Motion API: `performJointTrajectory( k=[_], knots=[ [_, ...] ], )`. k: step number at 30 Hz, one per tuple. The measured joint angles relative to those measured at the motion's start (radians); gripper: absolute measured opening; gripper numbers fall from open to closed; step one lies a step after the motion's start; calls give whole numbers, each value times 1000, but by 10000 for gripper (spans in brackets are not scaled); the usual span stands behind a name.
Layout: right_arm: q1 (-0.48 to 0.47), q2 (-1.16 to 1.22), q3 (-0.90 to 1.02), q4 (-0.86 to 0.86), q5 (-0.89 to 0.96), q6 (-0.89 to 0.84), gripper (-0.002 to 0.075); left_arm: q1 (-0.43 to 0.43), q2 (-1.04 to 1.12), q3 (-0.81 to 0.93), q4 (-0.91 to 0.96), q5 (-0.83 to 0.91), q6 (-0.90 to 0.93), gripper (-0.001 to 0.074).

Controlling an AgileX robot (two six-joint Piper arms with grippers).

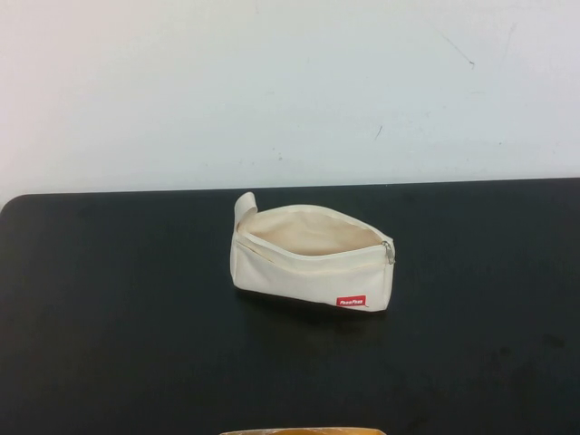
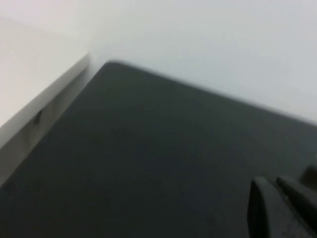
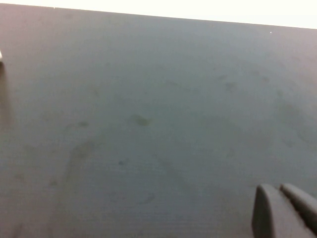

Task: Put eraser into pencil case

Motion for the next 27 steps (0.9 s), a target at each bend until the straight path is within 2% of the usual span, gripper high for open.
performJointTrajectory(
  k=[7,13,15,27],
  knots=[
    [0,0,0,0,0,0,0,-2,0,0,-33,116,111,-1],
    [0,0,0,0,0,0,0,-44,0,-4,-246,131,456,-1],
    [0,0,0,0,0,0,0,-44,0,-4,-287,133,516,-1],
    [0,0,0,0,0,0,0,-44,0,-6,-304,140,536,-1]
  ],
)
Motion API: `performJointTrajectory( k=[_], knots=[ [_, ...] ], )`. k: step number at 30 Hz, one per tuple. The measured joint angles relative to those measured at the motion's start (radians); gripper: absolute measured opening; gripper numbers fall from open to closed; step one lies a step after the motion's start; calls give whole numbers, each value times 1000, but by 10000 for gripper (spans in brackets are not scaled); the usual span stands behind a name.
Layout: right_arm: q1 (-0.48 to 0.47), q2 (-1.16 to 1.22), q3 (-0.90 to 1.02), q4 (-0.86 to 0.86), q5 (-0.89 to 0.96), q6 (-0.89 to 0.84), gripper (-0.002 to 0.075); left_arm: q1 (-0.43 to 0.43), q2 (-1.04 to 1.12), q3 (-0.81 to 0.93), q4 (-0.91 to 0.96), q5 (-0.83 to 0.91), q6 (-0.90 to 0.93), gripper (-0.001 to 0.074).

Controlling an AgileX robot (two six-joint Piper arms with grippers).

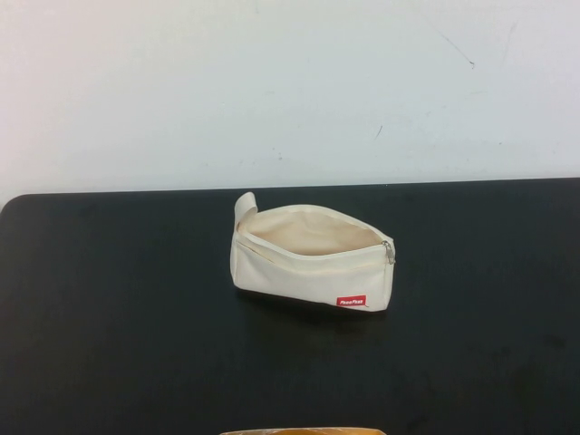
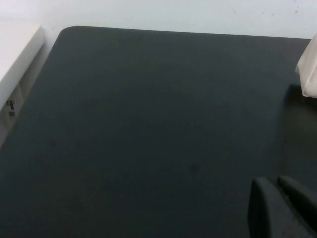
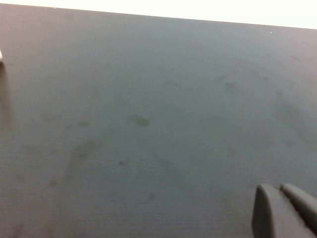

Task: Put eraser into pencil case

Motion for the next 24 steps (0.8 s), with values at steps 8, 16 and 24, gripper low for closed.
performJointTrajectory(
  k=[8,16,24],
  knots=[
    [0,0,0,0,0,0,0,0,0,0,-2,1,32,-1],
    [0,0,0,0,0,0,0,-2,0,0,-2,1,47,-1],
    [0,0,0,0,0,0,0,-2,0,0,-2,1,47,-1]
  ],
)
